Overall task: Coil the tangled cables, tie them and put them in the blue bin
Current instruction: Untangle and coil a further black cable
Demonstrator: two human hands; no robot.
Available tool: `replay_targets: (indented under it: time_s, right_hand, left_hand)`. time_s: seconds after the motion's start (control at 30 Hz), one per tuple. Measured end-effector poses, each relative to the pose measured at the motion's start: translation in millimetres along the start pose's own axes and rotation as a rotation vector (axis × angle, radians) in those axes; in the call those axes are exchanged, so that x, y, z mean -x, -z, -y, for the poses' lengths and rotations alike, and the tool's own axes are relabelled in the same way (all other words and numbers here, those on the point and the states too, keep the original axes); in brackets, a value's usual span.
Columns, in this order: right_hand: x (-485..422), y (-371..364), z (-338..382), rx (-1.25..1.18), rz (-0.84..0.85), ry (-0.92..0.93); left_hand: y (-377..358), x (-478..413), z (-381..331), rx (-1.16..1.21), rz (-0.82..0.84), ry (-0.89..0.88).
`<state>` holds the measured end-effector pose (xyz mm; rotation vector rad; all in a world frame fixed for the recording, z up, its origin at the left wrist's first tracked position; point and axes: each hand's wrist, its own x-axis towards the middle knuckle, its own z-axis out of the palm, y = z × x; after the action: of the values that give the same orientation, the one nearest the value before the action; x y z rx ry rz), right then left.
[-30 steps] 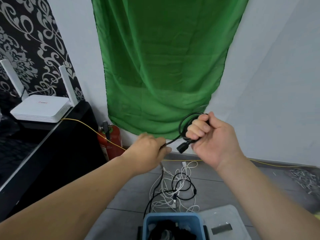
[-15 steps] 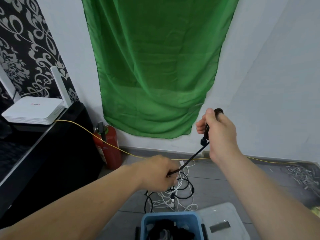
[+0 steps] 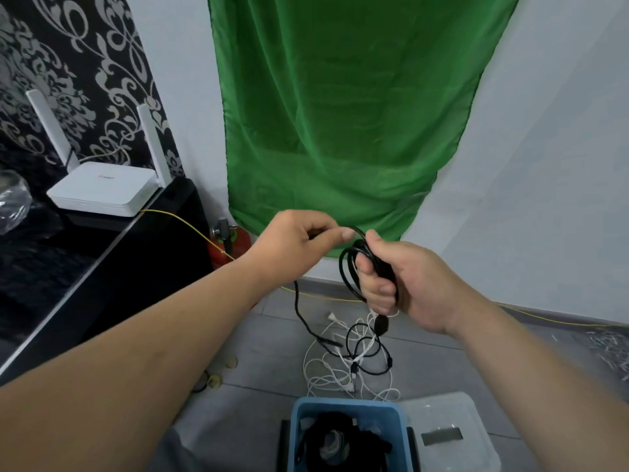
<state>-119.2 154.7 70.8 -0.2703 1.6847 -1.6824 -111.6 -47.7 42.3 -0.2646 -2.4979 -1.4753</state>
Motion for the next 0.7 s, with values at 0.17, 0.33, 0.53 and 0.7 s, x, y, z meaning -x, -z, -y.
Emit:
replay_targets:
  time_s: [0.17,0.33,0.53,0.7]
  right_hand:
    - [0,-11,7,-0.364,0.044,0.021]
    - [-6,2,19,-0.672,-0.141,0.220]
    - [-15,38,24,-0.725,-0.502,0.409]
    - [-23,54,-2,0.041,-0.944,0.423]
  left_hand:
    - [-20,7,3,0.072,0.106,0.120]
    - [-28,23,19,-0.050,0.473,0.368]
    - [-23,33,40,-0.422,0.722,0.268]
    - [-38,31,10,-0.488,0.677,0.096]
